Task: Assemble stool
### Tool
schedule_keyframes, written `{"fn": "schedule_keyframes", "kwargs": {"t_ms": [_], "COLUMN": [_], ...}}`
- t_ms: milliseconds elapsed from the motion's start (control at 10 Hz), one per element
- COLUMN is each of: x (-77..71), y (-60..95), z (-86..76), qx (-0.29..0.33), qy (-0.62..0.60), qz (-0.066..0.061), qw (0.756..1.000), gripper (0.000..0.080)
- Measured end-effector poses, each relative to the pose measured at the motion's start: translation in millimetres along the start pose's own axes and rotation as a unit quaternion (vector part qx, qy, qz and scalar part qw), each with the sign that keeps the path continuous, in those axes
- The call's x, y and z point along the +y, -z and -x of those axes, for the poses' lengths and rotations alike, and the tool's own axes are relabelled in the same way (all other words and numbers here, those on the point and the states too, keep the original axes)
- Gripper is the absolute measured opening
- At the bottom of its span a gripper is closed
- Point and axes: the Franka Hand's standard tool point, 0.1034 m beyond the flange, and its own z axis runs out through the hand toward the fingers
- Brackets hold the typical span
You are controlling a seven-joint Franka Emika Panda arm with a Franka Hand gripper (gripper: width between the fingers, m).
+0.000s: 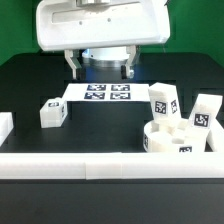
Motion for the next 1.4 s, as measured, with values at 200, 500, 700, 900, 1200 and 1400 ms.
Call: {"fn": "schedule_keyframes", "kwargs": {"t_ms": [200, 500, 700, 900, 1200, 1400], "x": [29.9, 104.6, 109.4, 106.2, 115.6, 122.7], "y": [-0.4, -11.3, -17.7, -20.1, -33.9, -39.2], "z": [-2.3, 5.2, 9.2, 14.8, 25.8, 32.4], "qx": [-0.001, 0.005, -0.014, -0.043, -0.139, -0.205], "qy": [0.113, 0.152, 0.134, 0.131, 0.121, 0.103], "qz": [0.007, 0.044, 0.041, 0.028, 0.011, 0.015], "qw": [0.994, 0.987, 0.99, 0.99, 0.983, 0.973], "gripper": [0.0649, 0.0649, 0.0649, 0.0649, 0.0649, 0.0649]}}
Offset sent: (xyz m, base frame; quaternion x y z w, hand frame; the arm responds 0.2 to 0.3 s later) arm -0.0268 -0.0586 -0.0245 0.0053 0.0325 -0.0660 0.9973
